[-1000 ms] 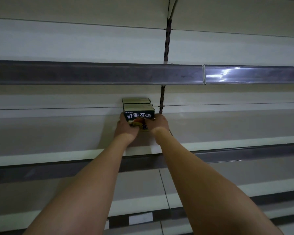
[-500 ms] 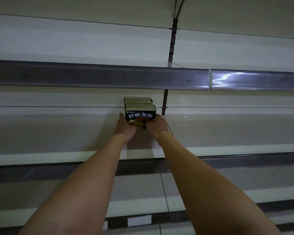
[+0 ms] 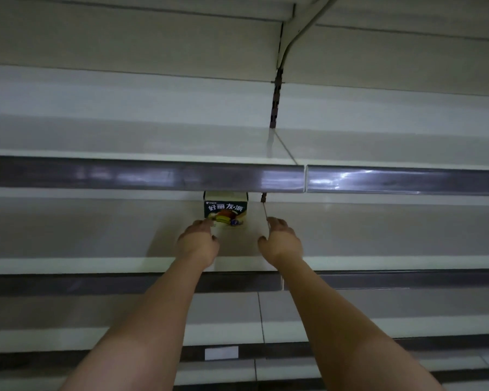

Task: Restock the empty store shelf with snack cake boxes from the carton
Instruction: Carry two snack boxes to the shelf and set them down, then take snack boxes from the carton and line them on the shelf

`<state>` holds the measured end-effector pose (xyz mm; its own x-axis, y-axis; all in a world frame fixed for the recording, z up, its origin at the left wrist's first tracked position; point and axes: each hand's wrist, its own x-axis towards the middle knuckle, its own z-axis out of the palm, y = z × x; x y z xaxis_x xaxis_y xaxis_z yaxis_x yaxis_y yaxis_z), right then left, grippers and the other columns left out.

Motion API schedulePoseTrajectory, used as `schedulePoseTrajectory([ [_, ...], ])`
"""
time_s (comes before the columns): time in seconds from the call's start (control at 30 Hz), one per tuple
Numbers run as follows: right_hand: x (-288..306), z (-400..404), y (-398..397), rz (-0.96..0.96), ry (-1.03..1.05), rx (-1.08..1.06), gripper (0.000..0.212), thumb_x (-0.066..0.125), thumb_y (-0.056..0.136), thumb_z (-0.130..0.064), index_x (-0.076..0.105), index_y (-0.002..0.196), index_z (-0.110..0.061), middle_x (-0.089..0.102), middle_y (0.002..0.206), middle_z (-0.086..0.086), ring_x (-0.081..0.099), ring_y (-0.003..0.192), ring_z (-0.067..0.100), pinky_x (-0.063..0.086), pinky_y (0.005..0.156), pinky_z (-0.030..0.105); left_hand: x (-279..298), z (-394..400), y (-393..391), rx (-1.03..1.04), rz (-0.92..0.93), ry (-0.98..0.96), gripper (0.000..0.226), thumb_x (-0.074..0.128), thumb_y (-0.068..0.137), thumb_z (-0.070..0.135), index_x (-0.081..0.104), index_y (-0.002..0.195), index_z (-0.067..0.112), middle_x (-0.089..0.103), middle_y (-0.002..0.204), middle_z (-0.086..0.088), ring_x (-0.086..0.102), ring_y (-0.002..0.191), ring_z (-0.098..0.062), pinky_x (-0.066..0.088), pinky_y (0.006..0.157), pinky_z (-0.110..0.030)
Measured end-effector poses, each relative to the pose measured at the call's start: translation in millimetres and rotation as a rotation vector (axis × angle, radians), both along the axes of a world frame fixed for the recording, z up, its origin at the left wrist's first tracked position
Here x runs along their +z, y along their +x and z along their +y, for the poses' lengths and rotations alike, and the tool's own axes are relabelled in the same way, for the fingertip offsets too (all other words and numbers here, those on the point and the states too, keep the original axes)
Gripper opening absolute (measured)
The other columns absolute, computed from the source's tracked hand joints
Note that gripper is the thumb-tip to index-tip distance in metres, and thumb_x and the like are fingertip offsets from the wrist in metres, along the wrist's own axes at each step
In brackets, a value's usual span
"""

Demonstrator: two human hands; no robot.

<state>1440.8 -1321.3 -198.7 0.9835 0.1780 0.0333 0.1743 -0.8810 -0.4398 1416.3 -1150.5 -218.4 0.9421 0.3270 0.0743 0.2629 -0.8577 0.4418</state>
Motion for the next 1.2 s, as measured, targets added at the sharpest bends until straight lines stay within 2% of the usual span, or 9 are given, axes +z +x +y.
schedulePoseTrajectory([
  [0.17, 13.3, -41.8, -28.1, -0.044, -0.091, -0.041, 0.053, 0.047, 0.096, -0.027, 0.032, 0.145, -0.015, 0.043, 0.143, 0.008, 0.046, 0.125, 0.026, 0.039, 0.103, 0.037, 16.2, -38.6, -20.8, -0.113, -0.054, 0.072, 0.036, 0.053, 0.092, 0.018, 0.055, 0.128, 0.018, 0.059, 0.125, -0.007, 0.057, 0.109, -0.025, 0.049, 0.091, -0.036],
  [0.33, 13.4, -84.4, -68.6, -0.073, -0.133, -0.157, 0.047, 0.047, 0.096, -0.028, 0.038, 0.141, -0.015, 0.044, 0.142, 0.006, 0.045, 0.125, 0.026, 0.038, 0.102, 0.036, 24.8, -86.3, -37.1, -0.276, -0.129, 0.073, 0.035, 0.051, 0.093, 0.016, 0.055, 0.128, 0.017, 0.055, 0.129, -0.004, 0.054, 0.112, -0.022, 0.048, 0.088, -0.034],
  [0.47, 10.8, -118.8, -110.3, -0.087, -0.109, -0.288, 0.048, 0.047, 0.096, -0.025, 0.038, 0.141, -0.011, 0.044, 0.143, 0.010, 0.044, 0.127, 0.029, 0.035, 0.107, 0.037, 28.7, -121.1, -55.5, -0.383, -0.136, 0.051, 0.032, 0.051, 0.093, 0.017, 0.056, 0.125, 0.017, 0.057, 0.121, -0.007, 0.056, 0.105, -0.025, 0.048, 0.079, -0.035],
  [0.53, 9.7, -133.9, -137.2, -0.069, -0.099, -0.383, 0.051, 0.044, 0.097, -0.029, 0.034, 0.144, -0.012, 0.042, 0.146, 0.010, 0.043, 0.129, 0.029, 0.033, 0.108, 0.036, 26.9, -135.9, -68.6, -0.469, -0.135, 0.043, 0.033, 0.050, 0.093, 0.016, 0.057, 0.125, 0.017, 0.057, 0.120, -0.007, 0.055, 0.105, -0.026, 0.049, 0.080, -0.036],
  [0.63, 2.7, -152.0, -182.1, -0.045, -0.107, -0.519, 0.049, 0.042, 0.097, -0.032, 0.037, 0.143, -0.014, 0.043, 0.145, 0.007, 0.044, 0.128, 0.028, 0.035, 0.105, 0.037, 15.9, -158.4, -91.9, -0.612, -0.107, 0.069, 0.037, 0.048, 0.094, 0.015, 0.054, 0.130, 0.018, 0.054, 0.132, -0.005, 0.052, 0.116, -0.025, 0.046, 0.089, -0.034],
  [0.77, -20.7, -175.2, -259.1, 0.005, -0.100, -0.722, 0.040, 0.046, 0.092, -0.029, 0.050, 0.128, -0.012, 0.051, 0.131, 0.008, 0.050, 0.119, 0.030, 0.040, 0.093, 0.034, -7.8, -196.2, -140.4, -0.781, -0.012, 0.061, 0.038, 0.048, 0.094, 0.018, 0.053, 0.132, 0.019, 0.055, 0.132, -0.006, 0.054, 0.115, -0.027, 0.046, 0.083, -0.032],
  [0.9, -40.5, -202.3, -340.7, 0.074, -0.104, -0.935, 0.036, 0.047, 0.089, -0.027, 0.054, 0.121, -0.012, 0.053, 0.128, 0.007, 0.051, 0.118, 0.029, 0.040, 0.091, 0.034, -30.0, -242.7, -189.8, -0.980, 0.049, 0.053, 0.038, 0.049, 0.093, 0.017, 0.053, 0.130, 0.018, 0.054, 0.133, -0.006, 0.054, 0.115, -0.026, 0.047, 0.087, -0.034],
  [1.07, -49.4, -246.4, -454.2, 0.136, -0.130, -1.218, 0.041, 0.047, 0.091, -0.031, 0.051, 0.129, -0.017, 0.050, 0.134, 0.005, 0.048, 0.123, 0.027, 0.039, 0.096, 0.036, -52.3, -315.9, -269.8, -1.219, 0.088, 0.038, 0.038, 0.052, 0.092, 0.018, 0.053, 0.130, 0.019, 0.054, 0.131, -0.003, 0.053, 0.117, -0.023, 0.048, 0.090, -0.035],
  [1.2, -56.8, -275.7, -543.6, 0.154, -0.122, -1.407, 0.032, 0.049, 0.091, -0.034, 0.055, 0.117, -0.017, 0.055, 0.123, 0.005, 0.052, 0.115, 0.027, 0.041, 0.091, 0.038, -59.0, -370.5, -342.9, -1.404, 0.112, 0.081, 0.037, 0.051, 0.091, 0.020, 0.055, 0.128, 0.021, 0.053, 0.132, -0.001, 0.052, 0.118, -0.022, 0.049, 0.091, -0.035],
])
